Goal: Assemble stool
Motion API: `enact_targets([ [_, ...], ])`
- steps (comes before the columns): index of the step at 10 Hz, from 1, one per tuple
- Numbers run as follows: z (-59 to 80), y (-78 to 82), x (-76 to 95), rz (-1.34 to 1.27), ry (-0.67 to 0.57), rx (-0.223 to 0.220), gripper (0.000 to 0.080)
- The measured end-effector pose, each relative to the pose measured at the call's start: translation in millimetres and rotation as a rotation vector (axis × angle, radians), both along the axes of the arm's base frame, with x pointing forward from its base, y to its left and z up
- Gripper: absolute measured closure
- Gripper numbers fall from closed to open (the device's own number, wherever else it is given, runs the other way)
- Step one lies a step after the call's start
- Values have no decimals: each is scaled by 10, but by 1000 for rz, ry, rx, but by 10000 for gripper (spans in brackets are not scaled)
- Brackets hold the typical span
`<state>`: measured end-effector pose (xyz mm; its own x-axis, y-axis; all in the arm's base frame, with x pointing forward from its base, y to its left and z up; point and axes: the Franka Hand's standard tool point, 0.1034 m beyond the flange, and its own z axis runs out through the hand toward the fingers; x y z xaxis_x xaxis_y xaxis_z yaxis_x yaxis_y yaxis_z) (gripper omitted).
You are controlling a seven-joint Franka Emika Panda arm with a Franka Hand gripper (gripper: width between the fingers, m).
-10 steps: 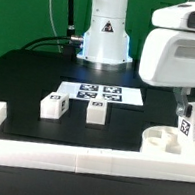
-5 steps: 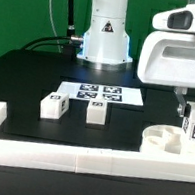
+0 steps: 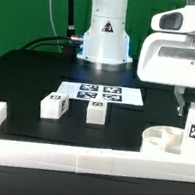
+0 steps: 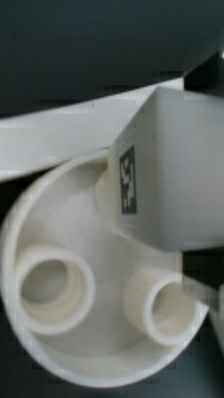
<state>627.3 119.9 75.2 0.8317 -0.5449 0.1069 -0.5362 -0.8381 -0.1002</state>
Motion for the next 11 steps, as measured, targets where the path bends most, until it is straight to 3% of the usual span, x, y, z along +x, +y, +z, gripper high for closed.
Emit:
enact_targets([
  [5,-1,45,-2,-491,16,87,456],
  [11,6,82,0,-813,43,167,456],
])
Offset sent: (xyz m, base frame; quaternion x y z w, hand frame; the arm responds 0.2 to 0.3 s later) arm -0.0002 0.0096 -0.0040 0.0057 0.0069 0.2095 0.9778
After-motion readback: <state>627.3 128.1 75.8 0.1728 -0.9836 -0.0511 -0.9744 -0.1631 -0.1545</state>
